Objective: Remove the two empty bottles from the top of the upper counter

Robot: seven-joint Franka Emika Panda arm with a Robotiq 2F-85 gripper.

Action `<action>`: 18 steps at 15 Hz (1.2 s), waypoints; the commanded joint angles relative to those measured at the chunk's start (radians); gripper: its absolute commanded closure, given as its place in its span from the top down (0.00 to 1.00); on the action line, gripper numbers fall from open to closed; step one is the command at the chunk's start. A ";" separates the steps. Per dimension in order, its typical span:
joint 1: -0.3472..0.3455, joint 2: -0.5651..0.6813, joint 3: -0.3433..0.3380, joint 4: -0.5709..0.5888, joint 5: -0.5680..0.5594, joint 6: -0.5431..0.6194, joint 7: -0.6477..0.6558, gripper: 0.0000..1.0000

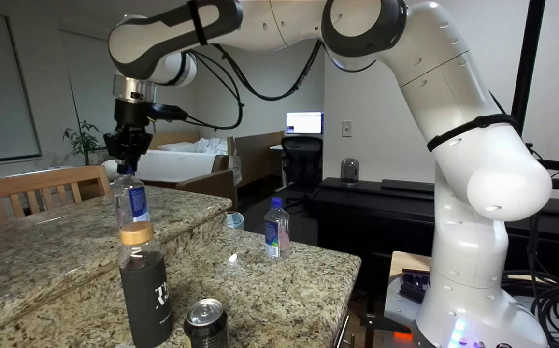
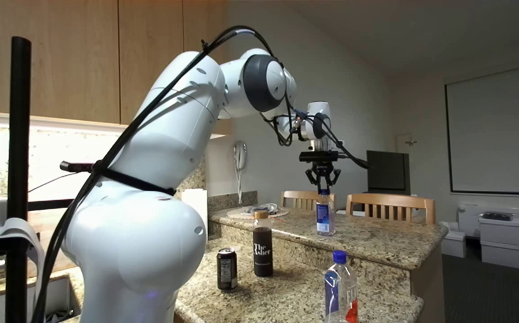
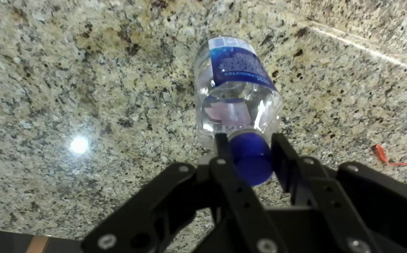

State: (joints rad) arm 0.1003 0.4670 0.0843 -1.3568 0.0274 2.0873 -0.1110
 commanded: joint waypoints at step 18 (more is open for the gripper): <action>-0.004 -0.264 0.018 -0.182 0.023 -0.103 -0.022 0.15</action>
State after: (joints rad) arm 0.1060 0.3020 0.0914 -1.4331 0.0304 1.9999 -0.1124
